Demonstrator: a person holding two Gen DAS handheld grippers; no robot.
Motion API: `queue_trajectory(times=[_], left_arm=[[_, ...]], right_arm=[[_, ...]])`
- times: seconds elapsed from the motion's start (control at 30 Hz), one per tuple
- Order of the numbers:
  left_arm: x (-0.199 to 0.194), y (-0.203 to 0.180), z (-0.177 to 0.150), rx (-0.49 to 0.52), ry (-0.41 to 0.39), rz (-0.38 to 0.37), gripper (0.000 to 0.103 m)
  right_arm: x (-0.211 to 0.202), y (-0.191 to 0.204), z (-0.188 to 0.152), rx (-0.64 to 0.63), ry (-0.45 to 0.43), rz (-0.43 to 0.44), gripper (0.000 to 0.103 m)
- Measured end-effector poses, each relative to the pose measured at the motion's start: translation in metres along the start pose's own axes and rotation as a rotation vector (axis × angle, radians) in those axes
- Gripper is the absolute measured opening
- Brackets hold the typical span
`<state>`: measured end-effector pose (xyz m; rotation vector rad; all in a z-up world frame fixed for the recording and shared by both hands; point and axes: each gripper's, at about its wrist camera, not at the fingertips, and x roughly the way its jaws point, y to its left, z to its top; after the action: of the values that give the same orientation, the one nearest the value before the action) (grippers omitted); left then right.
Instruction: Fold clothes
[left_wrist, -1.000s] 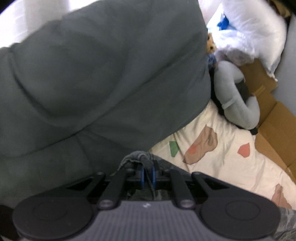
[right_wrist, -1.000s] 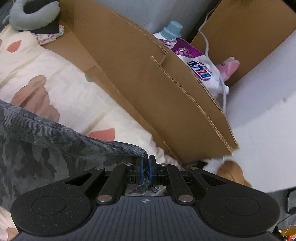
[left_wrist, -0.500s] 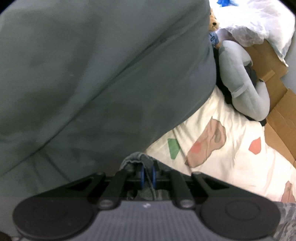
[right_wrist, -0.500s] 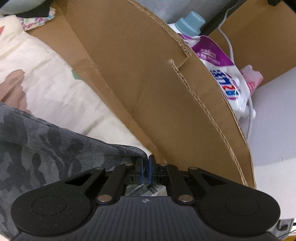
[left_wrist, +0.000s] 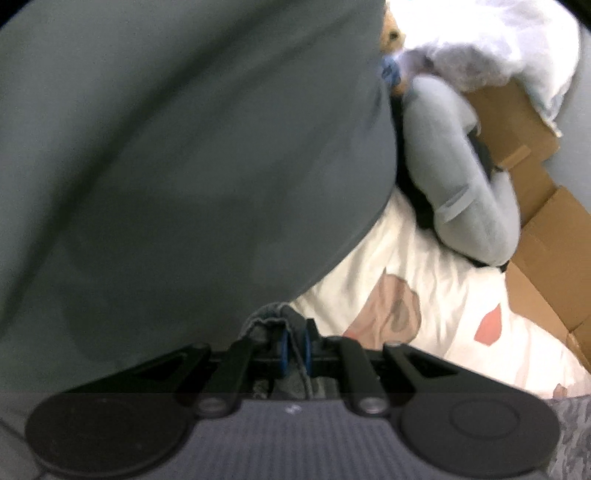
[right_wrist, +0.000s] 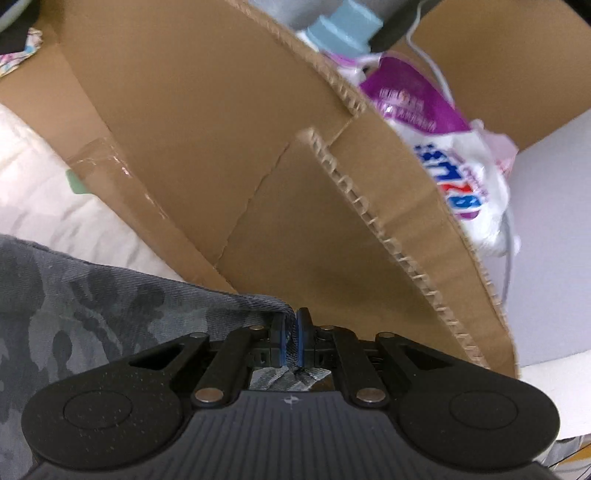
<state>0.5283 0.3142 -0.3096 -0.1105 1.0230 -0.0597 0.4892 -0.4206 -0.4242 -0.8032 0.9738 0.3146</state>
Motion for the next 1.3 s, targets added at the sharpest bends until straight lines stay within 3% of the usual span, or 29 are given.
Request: queue_trajectory(times=[0.07, 0.13, 0.23, 0.27, 0.5, 0.63, 1.07, 1.17, 1.3], left_arm=[[0.011, 0.001, -0.004, -0.003, 0.040, -0.006, 0.015], [0.011, 0.002, -0.012, 0.015, 0.048, -0.007, 0.022], [-0.001, 0.007, -0.026, 0.036, 0.035, 0.003, 0.037], [-0.005, 0.010, -0.030, 0.039, 0.030, 0.009, 0.038], [-0.047, 0.043, -0.049, 0.006, -0.005, 0.008, 0.038], [-0.052, 0.061, -0.065, -0.005, 0.003, 0.021, 0.038], [-0.019, 0.080, -0.107, 0.032, 0.089, 0.001, 0.036], [-0.006, 0.079, -0.110, 0.034, 0.082, -0.037, 0.035], [0.013, 0.080, -0.109, 0.060, 0.074, -0.005, 0.035]], right_arm=[[-0.001, 0.003, -0.004, -0.003, 0.008, 0.005, 0.018], [-0.009, 0.006, -0.008, -0.027, 0.002, -0.001, 0.022], [-0.021, 0.011, -0.010, -0.054, -0.005, -0.007, 0.023], [-0.024, 0.013, -0.011, -0.061, -0.007, -0.007, 0.024], [-0.055, 0.036, -0.007, -0.171, -0.055, 0.023, 0.024], [-0.074, 0.054, -0.006, -0.242, -0.091, 0.042, 0.025], [-0.133, 0.129, -0.023, -0.424, -0.188, 0.132, 0.025], [-0.147, 0.141, -0.031, -0.431, -0.203, 0.157, 0.026], [-0.161, 0.151, -0.042, -0.451, -0.207, 0.176, 0.026]])
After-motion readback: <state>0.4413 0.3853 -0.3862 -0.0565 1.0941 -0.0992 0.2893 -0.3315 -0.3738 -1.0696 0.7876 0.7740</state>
